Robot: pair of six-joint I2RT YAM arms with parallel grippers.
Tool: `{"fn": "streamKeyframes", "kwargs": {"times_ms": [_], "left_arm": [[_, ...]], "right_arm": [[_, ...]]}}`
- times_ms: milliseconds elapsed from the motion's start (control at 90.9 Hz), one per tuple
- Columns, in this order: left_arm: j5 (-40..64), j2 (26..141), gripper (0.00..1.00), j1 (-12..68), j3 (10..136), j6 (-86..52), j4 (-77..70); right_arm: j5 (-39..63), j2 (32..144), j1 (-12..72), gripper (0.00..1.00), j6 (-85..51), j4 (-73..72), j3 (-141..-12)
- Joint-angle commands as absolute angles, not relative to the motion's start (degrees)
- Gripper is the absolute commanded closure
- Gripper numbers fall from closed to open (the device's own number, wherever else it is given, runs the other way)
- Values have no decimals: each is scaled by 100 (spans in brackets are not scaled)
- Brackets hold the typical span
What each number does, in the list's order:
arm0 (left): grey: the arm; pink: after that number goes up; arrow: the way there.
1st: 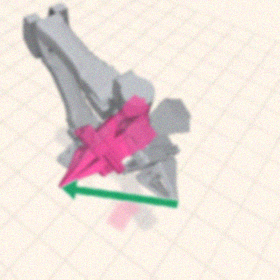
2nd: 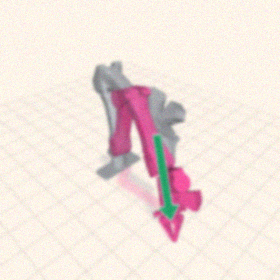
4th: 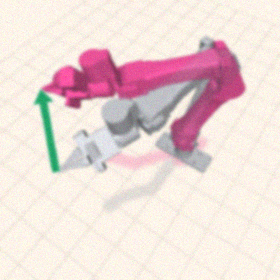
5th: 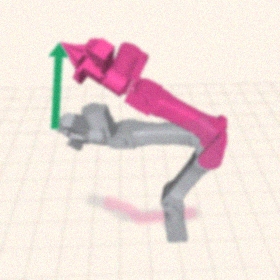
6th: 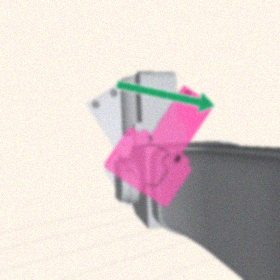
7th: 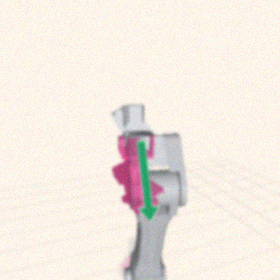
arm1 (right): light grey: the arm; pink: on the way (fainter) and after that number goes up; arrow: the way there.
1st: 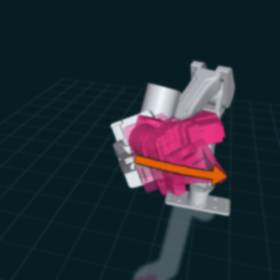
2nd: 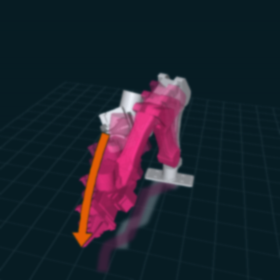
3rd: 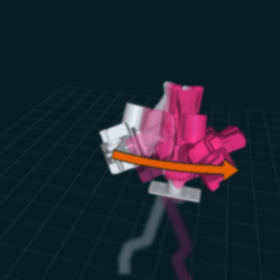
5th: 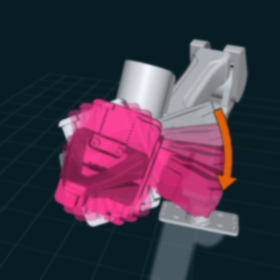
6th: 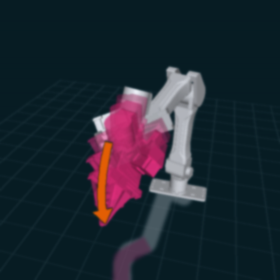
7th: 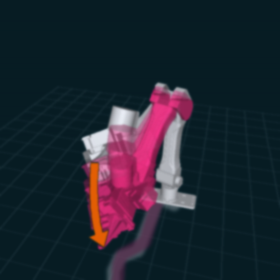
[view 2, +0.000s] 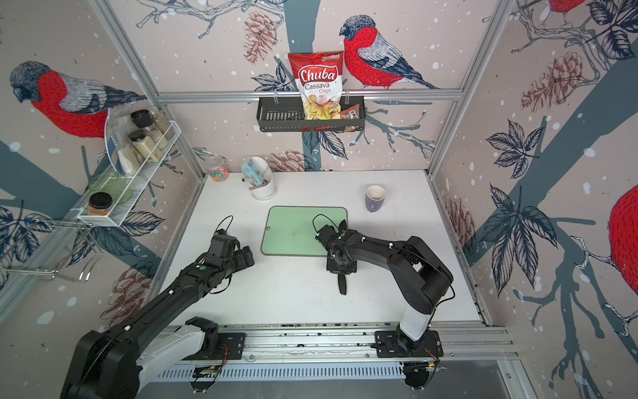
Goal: Align the knife with the edge of the cutting board
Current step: Place the knife at the edge of the cutting board.
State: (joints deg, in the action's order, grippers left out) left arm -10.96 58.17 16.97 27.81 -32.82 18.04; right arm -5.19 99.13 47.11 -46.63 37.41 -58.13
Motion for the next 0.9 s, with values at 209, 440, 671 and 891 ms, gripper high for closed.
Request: {"fn": "streamKeyframes", "kwargs": {"times_ms": [209, 440, 671, 891], "left_arm": [[-1161, 5838, 5, 1719, 2791, -3269, 1689], [-1160, 5828, 5, 1717, 2786, -3269, 1705], [-1165, 5852, 5, 1727, 2795, -3269, 1691], [-1167, 5840, 5, 1727, 2786, -3269, 1695]], "right_arm": [[-296, 9892, 4703, 97, -4856, 3579, -5886], [-438, 9912, 4566, 97, -4916, 3609, -5803], [-387, 9907, 4524, 97, -4882, 3576, -5782], [-388, 9926, 4522, 97, -4849, 3614, -5840]]}}
